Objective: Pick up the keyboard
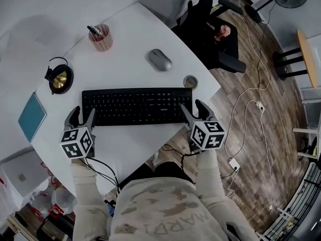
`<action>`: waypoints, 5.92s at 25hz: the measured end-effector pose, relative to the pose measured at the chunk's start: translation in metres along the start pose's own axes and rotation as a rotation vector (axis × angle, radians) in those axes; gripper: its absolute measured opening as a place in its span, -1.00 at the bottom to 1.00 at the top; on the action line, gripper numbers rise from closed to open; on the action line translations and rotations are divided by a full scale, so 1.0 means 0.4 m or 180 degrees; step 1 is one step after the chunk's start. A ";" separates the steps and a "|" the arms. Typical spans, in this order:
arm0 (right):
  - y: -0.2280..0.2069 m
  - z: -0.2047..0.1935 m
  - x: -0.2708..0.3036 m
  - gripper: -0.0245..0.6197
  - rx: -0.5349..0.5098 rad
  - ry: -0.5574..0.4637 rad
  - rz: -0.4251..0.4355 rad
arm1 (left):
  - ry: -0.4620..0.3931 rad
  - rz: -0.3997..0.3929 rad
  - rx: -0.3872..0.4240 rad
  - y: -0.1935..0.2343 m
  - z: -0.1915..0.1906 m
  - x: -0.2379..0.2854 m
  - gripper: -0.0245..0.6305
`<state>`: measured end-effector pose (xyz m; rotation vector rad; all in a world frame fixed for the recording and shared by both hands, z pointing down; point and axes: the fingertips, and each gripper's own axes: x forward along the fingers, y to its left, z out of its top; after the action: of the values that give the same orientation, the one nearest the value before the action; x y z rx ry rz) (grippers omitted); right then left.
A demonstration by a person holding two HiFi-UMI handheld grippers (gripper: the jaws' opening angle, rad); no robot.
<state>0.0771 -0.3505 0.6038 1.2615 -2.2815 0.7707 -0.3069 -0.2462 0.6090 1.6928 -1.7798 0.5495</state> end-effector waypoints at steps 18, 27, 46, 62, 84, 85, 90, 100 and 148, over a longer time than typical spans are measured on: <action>-0.001 -0.061 0.062 0.07 0.0326 0.0261 0.0198 | 0.0066 -0.0076 -0.0408 0.035 -0.037 0.043 0.10; -0.007 -0.065 0.062 0.07 0.0333 0.0328 0.0194 | 0.0077 -0.0181 -0.0428 0.009 -0.038 0.048 -0.12; 0.020 0.026 -0.024 0.00 0.0100 -0.0095 0.0148 | -0.0352 -0.0080 -0.0576 -0.009 0.019 -0.064 -0.12; 0.097 0.168 -0.200 0.01 -0.0216 -0.0706 0.0211 | -0.1054 -0.0004 -0.0499 -0.046 0.134 -0.284 -0.12; 0.130 0.317 -0.431 0.01 -0.0479 -0.1409 0.0278 | -0.1760 -0.0004 -0.0324 -0.148 0.262 -0.517 -0.13; 0.131 0.323 -0.438 0.01 -0.0483 -0.1432 0.0282 | -0.1790 -0.0003 -0.0316 -0.151 0.269 -0.525 -0.13; 0.144 0.352 -0.478 0.01 -0.0522 -0.1574 0.0292 | -0.1943 -0.0016 -0.0284 -0.162 0.298 -0.568 -0.13; 0.141 0.423 -0.561 0.01 -0.0600 -0.1839 0.0297 | -0.2215 -0.0053 -0.0236 -0.209 0.363 -0.636 -0.13; 0.191 0.486 -0.721 0.00 -0.0780 -0.2346 0.0281 | -0.2689 -0.0146 -0.0157 -0.245 0.423 -0.777 -0.14</action>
<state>0.1375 -0.2618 0.2643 1.4972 -2.8940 0.0141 -0.2375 -0.1412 0.2641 2.0921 -2.2588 -0.2966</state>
